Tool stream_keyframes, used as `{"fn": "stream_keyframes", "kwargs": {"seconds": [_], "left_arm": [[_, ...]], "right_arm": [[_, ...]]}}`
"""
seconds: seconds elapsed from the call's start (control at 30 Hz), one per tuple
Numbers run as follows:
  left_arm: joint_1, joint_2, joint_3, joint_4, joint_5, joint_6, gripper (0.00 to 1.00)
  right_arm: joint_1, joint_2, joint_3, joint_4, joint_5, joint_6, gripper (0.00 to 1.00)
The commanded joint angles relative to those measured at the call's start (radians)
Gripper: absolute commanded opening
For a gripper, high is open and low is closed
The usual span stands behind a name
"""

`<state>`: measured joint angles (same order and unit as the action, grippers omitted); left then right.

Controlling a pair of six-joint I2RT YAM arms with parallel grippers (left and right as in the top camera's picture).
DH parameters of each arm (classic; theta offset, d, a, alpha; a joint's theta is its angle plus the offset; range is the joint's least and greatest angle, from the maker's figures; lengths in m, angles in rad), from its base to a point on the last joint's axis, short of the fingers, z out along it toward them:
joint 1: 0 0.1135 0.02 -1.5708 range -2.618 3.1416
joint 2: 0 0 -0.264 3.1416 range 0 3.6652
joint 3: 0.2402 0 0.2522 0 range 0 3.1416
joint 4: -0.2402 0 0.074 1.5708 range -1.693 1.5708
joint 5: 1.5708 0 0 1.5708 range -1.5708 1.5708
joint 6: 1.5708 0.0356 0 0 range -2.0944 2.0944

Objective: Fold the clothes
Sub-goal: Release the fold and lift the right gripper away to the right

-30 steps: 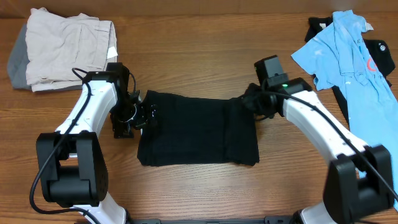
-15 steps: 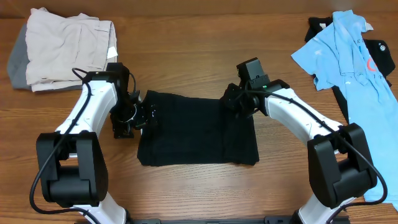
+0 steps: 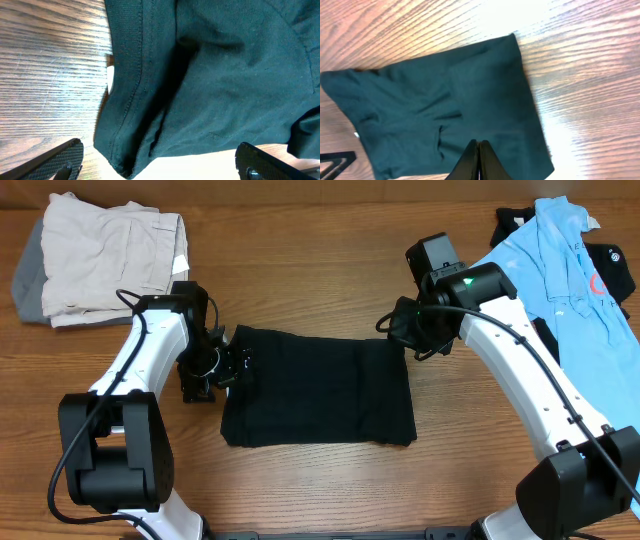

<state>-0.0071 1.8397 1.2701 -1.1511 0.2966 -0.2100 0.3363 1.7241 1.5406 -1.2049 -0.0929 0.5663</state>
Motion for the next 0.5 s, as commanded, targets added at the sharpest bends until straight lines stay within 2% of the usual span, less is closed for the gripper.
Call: {"fn": "stream_keyframes", "kwargs": {"seconds": [0.0,0.13,0.33,0.47], "left_arm": [[-0.007,-0.031,0.000,0.000,0.018,-0.003,1.00],[-0.007,-0.031,0.000,-0.003,0.018,-0.002,1.00],[-0.007,-0.031,-0.001,-0.011,0.018,0.002,1.00],[-0.007,-0.031,-0.001,-0.011,0.018,0.005,1.00]], "right_arm": [[0.001,0.020,-0.094,0.061,-0.013,-0.044,0.04],[-0.037,0.021,-0.259,0.306,-0.337,-0.148,0.04],[-0.190,0.023,-0.481,0.683,-0.816,-0.203,0.04],[-0.250,0.047,-0.539,0.777,-0.958,-0.238,0.04]]}}
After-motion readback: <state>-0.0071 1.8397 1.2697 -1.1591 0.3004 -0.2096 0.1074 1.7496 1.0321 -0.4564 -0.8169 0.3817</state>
